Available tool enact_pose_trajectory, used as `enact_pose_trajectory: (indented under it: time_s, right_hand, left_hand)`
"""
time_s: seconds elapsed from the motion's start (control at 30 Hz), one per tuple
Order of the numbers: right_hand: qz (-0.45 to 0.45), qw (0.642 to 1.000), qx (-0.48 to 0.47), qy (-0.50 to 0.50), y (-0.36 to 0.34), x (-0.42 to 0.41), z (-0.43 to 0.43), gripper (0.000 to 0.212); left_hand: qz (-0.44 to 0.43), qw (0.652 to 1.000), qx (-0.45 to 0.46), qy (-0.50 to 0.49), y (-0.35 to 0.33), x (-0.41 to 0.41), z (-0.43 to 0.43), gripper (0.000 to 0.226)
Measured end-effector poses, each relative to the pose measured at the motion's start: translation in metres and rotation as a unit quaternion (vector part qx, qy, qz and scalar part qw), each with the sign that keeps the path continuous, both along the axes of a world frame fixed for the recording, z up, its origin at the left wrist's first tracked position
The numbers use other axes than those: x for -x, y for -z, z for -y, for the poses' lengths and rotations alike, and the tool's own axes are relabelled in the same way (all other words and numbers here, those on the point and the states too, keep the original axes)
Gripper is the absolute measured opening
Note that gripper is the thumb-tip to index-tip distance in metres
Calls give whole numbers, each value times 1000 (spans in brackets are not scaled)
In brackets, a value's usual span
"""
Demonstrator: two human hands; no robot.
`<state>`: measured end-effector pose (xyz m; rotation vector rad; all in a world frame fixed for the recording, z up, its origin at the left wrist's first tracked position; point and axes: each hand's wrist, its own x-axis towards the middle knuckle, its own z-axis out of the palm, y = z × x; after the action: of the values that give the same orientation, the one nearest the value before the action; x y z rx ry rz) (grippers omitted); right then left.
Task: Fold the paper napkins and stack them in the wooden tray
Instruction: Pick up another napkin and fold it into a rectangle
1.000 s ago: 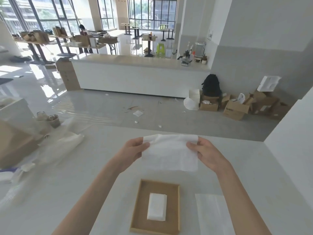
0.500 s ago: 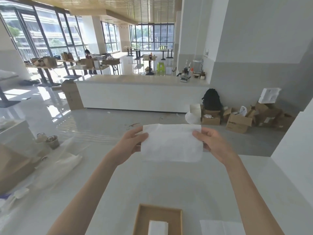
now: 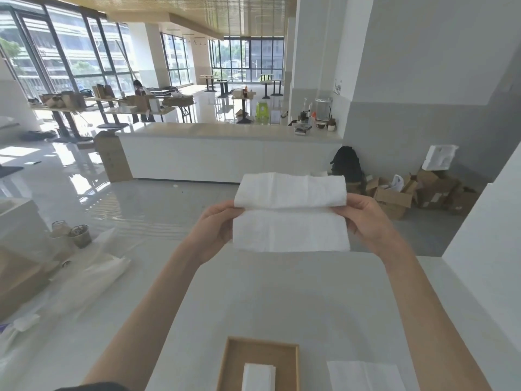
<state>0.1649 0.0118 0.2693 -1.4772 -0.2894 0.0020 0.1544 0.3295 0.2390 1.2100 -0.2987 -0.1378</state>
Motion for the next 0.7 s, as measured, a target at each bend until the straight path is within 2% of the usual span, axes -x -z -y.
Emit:
enact_pose_trajectory:
  time_s: [0.07,0.13,0.2,0.37,0.47,0.57,0.63,0.7]
  right_hand:
    - [13,1000,1,19,0,0,-3,39]
    - [36,998,29,35,0,2,-6,59]
    - [61,996,50,35,1,2,-7,63]
    - [74,997,19,19,-1,3,-14,67]
    - [66,997,-17,-26,0,3,-14,59]
    - [37,996,-47,-60,-2,4,-14,39]
    - [27,997,-49,-49,-2,4,-16,34]
    - [35,999,-8,-4,0,3,-19,27]
  left_hand:
    - [11,1000,0,-20,-1,3,1,23]
    - [23,999,-14,-42,-2,5,2,33]
    - [31,998,-22,-53,-3,7,1,45]
    - [45,997,-8,-57,-6,11,0,35]
    - [56,995,-15,-76,-6,11,0,31]
    - [57,993,-31,-103,-7,12,-2,24]
    - [56,991,-41,-114,-6,11,-3,26]
    - [54,990,-48,-119,-4,10,-3,26]
